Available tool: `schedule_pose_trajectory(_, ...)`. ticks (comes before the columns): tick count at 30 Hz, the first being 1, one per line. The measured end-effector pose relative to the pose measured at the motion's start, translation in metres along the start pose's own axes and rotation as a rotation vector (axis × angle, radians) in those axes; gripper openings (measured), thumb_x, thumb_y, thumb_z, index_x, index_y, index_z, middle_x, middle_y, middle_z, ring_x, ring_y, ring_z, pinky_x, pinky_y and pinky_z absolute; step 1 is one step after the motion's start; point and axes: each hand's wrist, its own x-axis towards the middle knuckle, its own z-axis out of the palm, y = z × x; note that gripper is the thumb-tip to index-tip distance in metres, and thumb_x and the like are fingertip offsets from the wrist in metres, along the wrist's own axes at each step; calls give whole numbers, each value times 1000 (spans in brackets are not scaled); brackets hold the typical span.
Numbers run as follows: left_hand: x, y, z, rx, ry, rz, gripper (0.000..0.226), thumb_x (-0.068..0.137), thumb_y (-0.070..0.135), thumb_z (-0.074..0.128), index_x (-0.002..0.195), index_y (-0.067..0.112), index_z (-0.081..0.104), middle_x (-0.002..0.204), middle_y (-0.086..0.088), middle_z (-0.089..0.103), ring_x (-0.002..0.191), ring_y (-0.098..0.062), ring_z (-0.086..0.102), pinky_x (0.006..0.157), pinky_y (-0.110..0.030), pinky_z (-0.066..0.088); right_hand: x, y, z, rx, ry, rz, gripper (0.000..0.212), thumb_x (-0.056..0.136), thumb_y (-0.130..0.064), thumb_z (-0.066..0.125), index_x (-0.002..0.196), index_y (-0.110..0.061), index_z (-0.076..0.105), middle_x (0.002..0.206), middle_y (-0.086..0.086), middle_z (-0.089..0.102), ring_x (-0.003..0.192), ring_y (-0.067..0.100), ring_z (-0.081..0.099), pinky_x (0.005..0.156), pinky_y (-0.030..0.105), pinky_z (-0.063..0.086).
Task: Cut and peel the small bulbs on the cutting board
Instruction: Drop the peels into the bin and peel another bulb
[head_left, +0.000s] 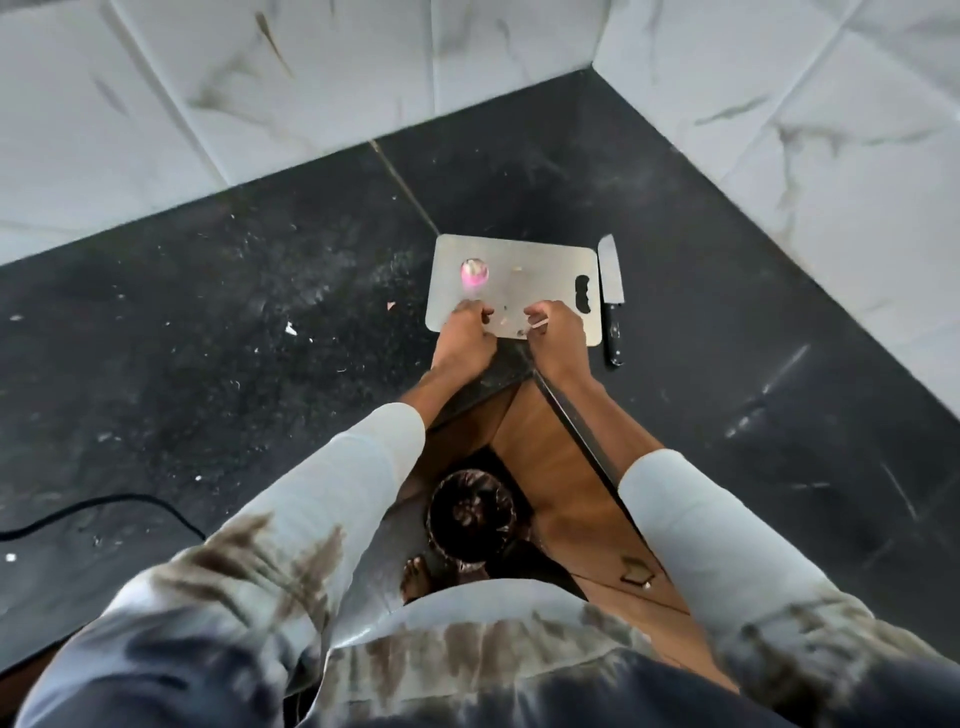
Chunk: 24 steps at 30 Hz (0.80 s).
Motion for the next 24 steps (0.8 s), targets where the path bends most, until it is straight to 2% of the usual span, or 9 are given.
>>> schedule_pose_trajectory(3,15,-2,8,63,-41,-28,35,96,-1,60,130,0,67,130,-17,66,120,-34,64,109,-44,54,15,13,7,-68,-70,-22,25,94,-7,73,119,-10,72,114,3,70,92,15,70,88,26,58)
schedule_pose_trajectory(6,26,-9,16,131,-56,-32,22,94,0,59,113,1,70,116,-16,67,110,-35,65,96,-43,57,26,26,15,-113,-109,-51,19,93,-10,76,112,-10,75,109,2,71,86,11,68,82,18,50)
schedule_pose_trajectory(10,35,-14,24,169,-54,-15,15,91,-2,60,93,8,71,101,-9,63,100,-30,64,82,-31,45,41,38,20,-121,-165,-97,12,89,-11,80,100,-14,77,98,-1,71,80,11,69,80,23,55)
schedule_pose_trajectory(11,37,-15,25,168,-44,-16,16,92,-2,62,96,8,73,101,-7,61,98,-27,62,83,-29,44,45,40,20,-122,-174,-111,10,88,-11,80,96,-16,78,95,-2,70,78,11,68,79,23,54)
schedule_pose_trajectory(13,41,-16,28,168,-24,-25,25,92,0,68,113,8,78,109,-8,64,98,-19,59,88,-26,44,54,42,18,-123,-194,-144,9,88,-10,80,89,-18,78,89,-3,70,76,10,66,76,25,54)
schedule_pose_trajectory(15,45,-16,30,157,-19,-36,33,91,3,73,123,10,77,117,-9,66,100,-18,62,94,-27,48,62,43,18,-102,-219,-162,11,86,-8,81,84,-18,78,83,-5,71,74,9,65,75,29,57)
schedule_pose_trajectory(20,48,-10,33,146,21,-70,27,93,10,76,120,12,79,117,-9,70,100,-23,70,98,-36,57,88,49,19,16,-209,-114,4,88,-8,79,87,-12,78,82,-3,75,69,1,63,67,18,53)
schedule_pose_trajectory(24,51,-9,36,153,41,-101,26,92,9,76,119,10,78,116,-8,72,99,-23,72,98,-37,59,111,49,26,113,-164,-84,9,95,-8,70,93,-8,79,90,4,79,81,13,72,81,25,58)
